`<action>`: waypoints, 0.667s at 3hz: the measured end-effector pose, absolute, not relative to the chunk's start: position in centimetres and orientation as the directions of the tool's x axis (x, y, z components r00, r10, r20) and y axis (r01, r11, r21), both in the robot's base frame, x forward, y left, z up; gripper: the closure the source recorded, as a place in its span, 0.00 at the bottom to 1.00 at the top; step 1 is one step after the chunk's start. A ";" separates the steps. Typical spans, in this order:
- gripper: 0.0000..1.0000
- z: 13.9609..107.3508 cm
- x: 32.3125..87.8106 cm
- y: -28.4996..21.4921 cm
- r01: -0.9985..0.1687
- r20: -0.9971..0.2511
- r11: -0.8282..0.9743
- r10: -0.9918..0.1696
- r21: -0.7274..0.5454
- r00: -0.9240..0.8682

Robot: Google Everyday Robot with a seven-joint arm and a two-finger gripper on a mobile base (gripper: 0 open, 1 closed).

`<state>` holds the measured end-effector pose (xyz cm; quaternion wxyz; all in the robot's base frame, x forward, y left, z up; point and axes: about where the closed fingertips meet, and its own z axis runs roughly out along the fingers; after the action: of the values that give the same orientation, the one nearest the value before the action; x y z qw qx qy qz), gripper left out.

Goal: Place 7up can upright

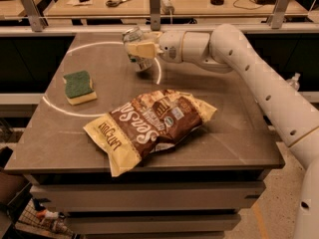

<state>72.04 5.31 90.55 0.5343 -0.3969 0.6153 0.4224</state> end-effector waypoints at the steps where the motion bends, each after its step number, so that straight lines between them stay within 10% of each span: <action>1: 1.00 90.4 72.1 5.3 -0.947 -0.995 0.307 -0.015 0.092 -0.102; 2: 1.00 90.3 72.1 5.2 -0.950 -0.995 0.298 -0.001 0.093 -0.098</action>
Offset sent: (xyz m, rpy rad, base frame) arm 0.0023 -0.0105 -0.0049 0.0574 -0.0212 0.0265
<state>72.12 5.17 90.27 0.5409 -0.3981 0.5969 0.4388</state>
